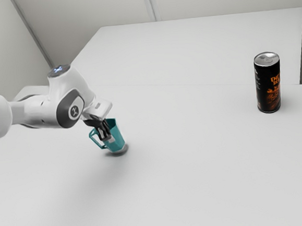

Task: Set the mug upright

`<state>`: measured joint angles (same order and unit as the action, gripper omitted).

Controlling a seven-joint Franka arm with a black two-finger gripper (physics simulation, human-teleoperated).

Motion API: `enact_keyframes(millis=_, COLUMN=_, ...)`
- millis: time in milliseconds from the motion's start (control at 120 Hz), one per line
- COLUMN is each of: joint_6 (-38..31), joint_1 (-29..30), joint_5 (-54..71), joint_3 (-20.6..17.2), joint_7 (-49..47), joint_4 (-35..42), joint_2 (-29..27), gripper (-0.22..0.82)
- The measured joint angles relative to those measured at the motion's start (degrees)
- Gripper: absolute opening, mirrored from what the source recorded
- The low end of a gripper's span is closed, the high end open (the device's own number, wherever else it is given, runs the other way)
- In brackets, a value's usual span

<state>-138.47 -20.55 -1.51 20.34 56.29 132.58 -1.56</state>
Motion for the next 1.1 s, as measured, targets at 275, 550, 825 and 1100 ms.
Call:
enact_keyframes(millis=275, joint_6=-1.8, joint_1=1.6, joint_5=1.0, joint_3=-0.1, joint_7=-1.8, joint_4=0.4, joint_2=0.9, gripper=-0.17)
enact_keyframes(millis=550, joint_6=-2.5, joint_1=2.0, joint_5=1.5, joint_3=0.0, joint_7=-2.9, joint_4=0.4, joint_2=1.1, gripper=-0.03)
enact_keyframes(millis=825, joint_6=-2.7, joint_1=1.7, joint_5=1.4, joint_3=0.0, joint_7=-3.4, joint_4=0.4, joint_2=1.0, gripper=0.17)
enact_keyframes(millis=1100, joint_6=-2.2, joint_1=0.4, joint_5=1.3, joint_3=0.0, joint_7=-3.8, joint_4=-0.3, joint_2=0.1, gripper=0.31)
